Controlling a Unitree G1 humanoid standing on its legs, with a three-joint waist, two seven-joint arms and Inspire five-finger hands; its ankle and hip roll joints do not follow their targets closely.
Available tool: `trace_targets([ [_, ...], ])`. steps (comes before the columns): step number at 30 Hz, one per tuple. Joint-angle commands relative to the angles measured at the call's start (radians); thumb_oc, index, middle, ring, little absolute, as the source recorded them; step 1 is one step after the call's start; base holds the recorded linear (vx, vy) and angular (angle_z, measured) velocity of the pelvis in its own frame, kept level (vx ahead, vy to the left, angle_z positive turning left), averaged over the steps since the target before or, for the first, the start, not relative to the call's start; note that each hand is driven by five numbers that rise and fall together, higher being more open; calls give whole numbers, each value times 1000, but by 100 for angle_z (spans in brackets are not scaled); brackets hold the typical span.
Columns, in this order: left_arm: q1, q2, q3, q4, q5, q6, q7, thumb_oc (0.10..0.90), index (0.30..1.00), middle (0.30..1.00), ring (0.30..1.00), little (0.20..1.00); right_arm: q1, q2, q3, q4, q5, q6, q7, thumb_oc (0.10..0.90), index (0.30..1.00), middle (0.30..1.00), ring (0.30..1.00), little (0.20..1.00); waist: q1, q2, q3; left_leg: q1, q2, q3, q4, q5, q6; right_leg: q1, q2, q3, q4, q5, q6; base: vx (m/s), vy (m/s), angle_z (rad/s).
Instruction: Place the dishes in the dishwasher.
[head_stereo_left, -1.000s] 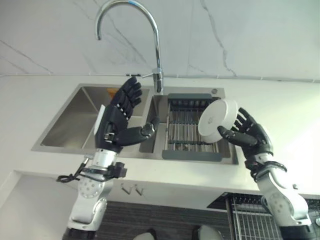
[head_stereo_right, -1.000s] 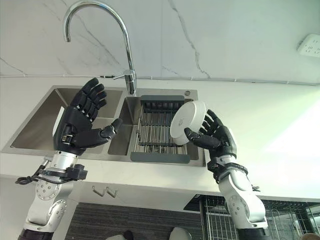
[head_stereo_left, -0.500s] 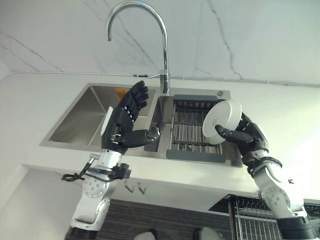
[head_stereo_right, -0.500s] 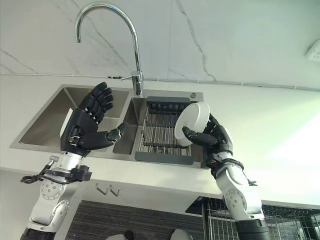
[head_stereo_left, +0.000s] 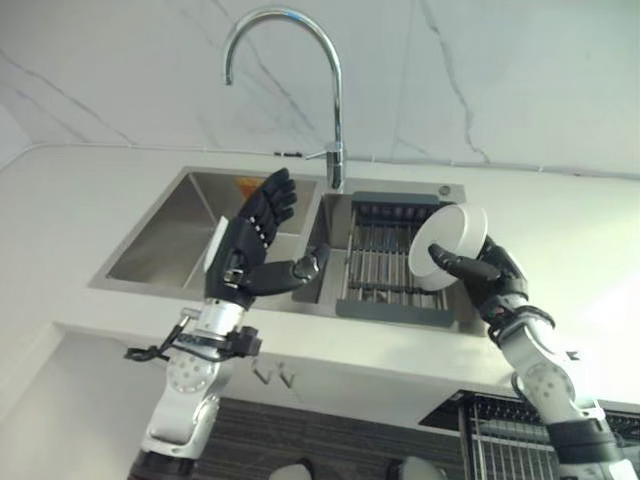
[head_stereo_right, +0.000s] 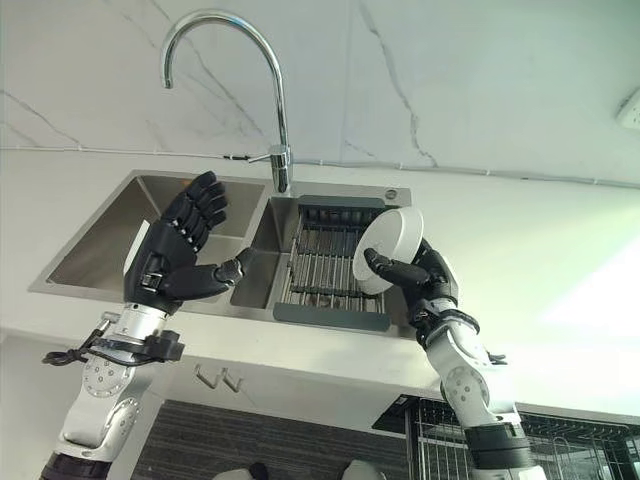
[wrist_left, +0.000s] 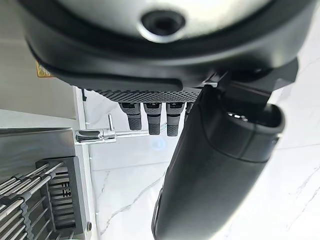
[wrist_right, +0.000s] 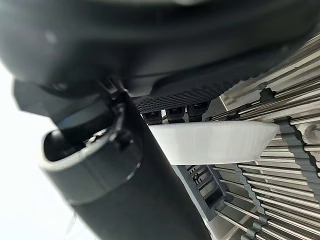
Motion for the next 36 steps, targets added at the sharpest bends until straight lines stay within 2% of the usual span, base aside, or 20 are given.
trace_targets([
  [1,-124,65,6,-52,-10,-81,24,800,900,900,900,900,-161,-17,-19,23,14,-80,-4,400,300,300,300,300,9,-44,-50,7,23,-22,76,-137,-3,141,-27,-24,-120,-15,81,0,0,0],
  [6,-127,58,-1,-47,-43,-68,16,800,900,900,900,900,-197,-26,-10,81,-36,-73,-30,400,300,300,300,300,18,-42,-52,7,26,-26,76,-135,-6,144,-28,-30,-120,-17,77,-25,5,4],
  [9,-125,46,-5,-46,-136,-52,-24,800,900,900,900,900,-206,-26,-9,104,-96,-72,-49,400,300,300,300,300,21,-39,-51,6,28,-26,76,-134,-7,145,-29,-35,-120,-18,76,0,0,0],
  [12,-123,30,-20,-56,-231,-5,-117,800,900,900,900,900,-208,-32,-14,94,-160,-103,-75,400,300,300,300,300,17,-34,-47,5,33,-23,76,-130,-9,143,-29,-37,-120,-17,74,-42,-10,2],
  [15,-125,32,-32,-61,-254,19,-163,800,900,900,900,900,-208,-32,-19,82,-185,-130,-87,400,300,300,300,300,12,-30,-44,6,34,-21,76,-130,-9,142,-28,-37,-120,-16,74,-24,-7,6],
  [17,-118,30,-48,-77,-371,76,-258,800,900,900,900,900,-197,-29,-31,44,-210,-181,-104,400,300,300,300,300,4,-21,-43,8,40,-15,76,-128,-11,139,-27,-37,-120,-15,73,-14,-3,2],
  [19,-103,1,-70,-96,-569,192,-400,800,900,900,900,900,-181,-7,-41,-11,-223,-250,-91,400,300,300,300,300,-6,-10,-43,8,46,-11,76,-125,-13,135,-25,-35,-120,-14,71,0,0,0],
  [20,-100,-9,-76,-98,-607,219,-435,800,900,900,900,900,-180,-2,-42,-22,-230,-261,-90,400,300,300,300,300,-9,-8,-44,8,47,-9,76,-125,-14,135,-25,-35,-120,-14,71,0,0,0],
  [21,-93,-25,-94,-108,-696,291,-515,800,900,900,900,900,-175,6,-42,-47,-235,-283,-84,400,300,300,300,300,-17,-4,-45,9,51,-4,76,-124,-16,133,-24,-33,-120,-14,70,-12,-30,-2],
  [23,-78,-45,-130,-126,-790,393,-672,800,900,900,900,900,-174,6,-44,-97,-218,-315,-49,400,300,300,300,300,-36,4,-45,11,57,8,76,-125,-19,126,-21,-24,-120,-12,69,-12,-52,-3],
  [26,-54,-44,-166,-138,-821,459,-795,800,900,900,900,900,-178,0,-40,-162,-185,-367,-8,400,300,300,300,300,-55,16,-45,13,67,26,76,-125,-24,113,-15,-12,-120,-10,67,-11,-55,-5],
  [30,-32,-50,-181,-148,-829,519,-837,800,900,900,900,900,-167,-33,-71,-249,-182,-418,13,400,300,300,300,300,-95,30,-48,28,84,81,76,-110,-37,95,4,11,-120,-8,57,-16,-3,-16],
  [33,1,-69,-197,-144,-810,507,-830,800,900,900,900,900,-167,-59,-100,-300,-199,-459,40,400,300,300,300,300,-107,22,-35,68,45,100,76,-68,-47,80,-3,56,-120,7,46,-57,96,-19],
  [34,13,-69,-208,-135,-796,490,-831,800,900,900,900,900,-174,-66,-105,-308,-199,-472,53,400,300,300,300,300,-102,9,-22,88,12,78,76,-33,-48,82,-12,84,-120,14,42,-69,136,-28],
  [35,28,-69,-216,-125,-776,474,-837,800,900,900,900,900,-185,-74,-108,-315,-196,-479,64,400,300,300,300,300,-95,-4,-12,101,-30,41,76,-26,-43,75,-20,113,-120,25,43,-72,144,-38],
  [36,36,-68,-222,-119,-764,465,-841,800,900,900,900,900,-189,-77,-107,-318,-198,-483,65,400,300,300,300,300,-94,-7,-10,100,-44,26,76,-34,-38,68,-21,125,-120,31,44,-117,208,-51],
])
